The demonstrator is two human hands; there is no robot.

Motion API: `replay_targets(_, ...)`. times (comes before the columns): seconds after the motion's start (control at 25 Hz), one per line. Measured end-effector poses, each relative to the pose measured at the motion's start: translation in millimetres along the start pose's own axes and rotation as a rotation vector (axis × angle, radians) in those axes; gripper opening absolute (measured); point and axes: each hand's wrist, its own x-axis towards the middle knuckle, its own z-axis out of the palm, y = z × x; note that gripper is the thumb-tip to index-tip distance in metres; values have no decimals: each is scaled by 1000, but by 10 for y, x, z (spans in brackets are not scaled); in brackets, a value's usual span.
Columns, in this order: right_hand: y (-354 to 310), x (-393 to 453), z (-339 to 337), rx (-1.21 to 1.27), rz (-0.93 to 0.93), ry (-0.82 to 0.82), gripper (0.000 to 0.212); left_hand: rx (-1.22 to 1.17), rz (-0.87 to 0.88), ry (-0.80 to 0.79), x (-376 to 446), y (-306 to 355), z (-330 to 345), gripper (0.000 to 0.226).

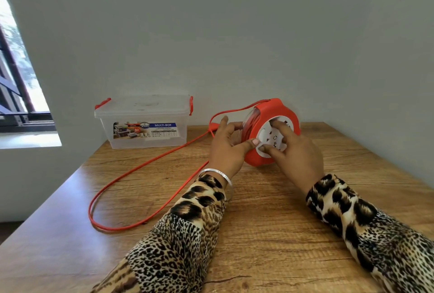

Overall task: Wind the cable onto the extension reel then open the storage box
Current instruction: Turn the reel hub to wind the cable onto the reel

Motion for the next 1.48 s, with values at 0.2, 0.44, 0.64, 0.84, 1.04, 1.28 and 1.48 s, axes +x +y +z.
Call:
replay_targets(0.2,-77,38,11,716,444,-123,60,-98,-88,2,-77,-63,121,38)
replay_targets(0.44,23,111,-111,1238,865,-326,39,-114,-106,-26,-160,-68,335,36)
replay_targets(0.64,-10,91,-71,1123,733,-351,28,-180,-160,22,-77,-54,177,41)
replay_targets(0.84,110,38,-139,326,136,-90,21,-329,-228,-31,32,21,-98,39)
replay_targets(1.04,15,43,-148,-67,-531,-144,42,-337,-252,-111,94,59,-314,34)
replay_targets(1.28,-20,65,-25,-339,-537,-162,73,-206,-190,-167,93,155,-343,38)
replay_targets(1.48,-12,36,-75,-438,-508,-26,62,-180,-134,-161,89,170,-275,45)
